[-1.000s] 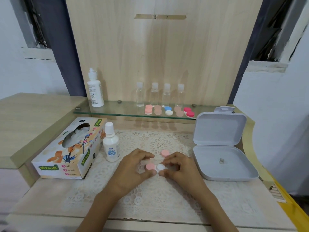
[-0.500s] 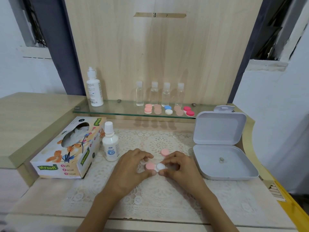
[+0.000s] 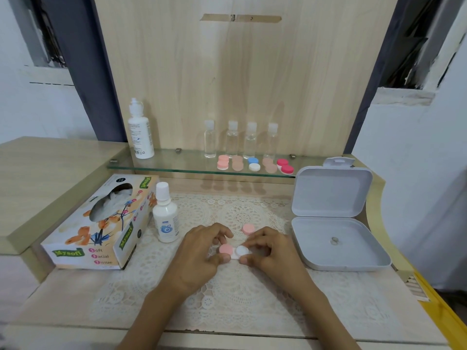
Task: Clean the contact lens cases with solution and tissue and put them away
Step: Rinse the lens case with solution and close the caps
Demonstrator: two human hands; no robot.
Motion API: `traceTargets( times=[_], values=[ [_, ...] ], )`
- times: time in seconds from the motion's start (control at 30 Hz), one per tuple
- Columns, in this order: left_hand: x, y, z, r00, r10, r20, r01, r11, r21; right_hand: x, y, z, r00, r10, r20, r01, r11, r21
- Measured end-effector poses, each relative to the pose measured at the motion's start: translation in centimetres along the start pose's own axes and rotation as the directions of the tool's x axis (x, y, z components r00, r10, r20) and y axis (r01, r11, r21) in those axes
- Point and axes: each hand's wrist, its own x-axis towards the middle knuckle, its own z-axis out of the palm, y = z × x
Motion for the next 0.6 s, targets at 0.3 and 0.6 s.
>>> traceTargets(
  times=[0.3,0.6],
  values=[
    [-0.2,-0.5,0.5,0.998,0.05,-0.032,-0.05,0.999,0.02,0.0,-0.1,-0.1,1.0,0.008,0.003,-0.008,1.0,0.013],
    [-0.4,-1.3,0.8,0.992,0.097,-0.082,-0.096,0.995,0.026,0.8,-0.1,-1.2,0.998,0.044,0.051,-0.048,0.997,0.064]
  ],
)
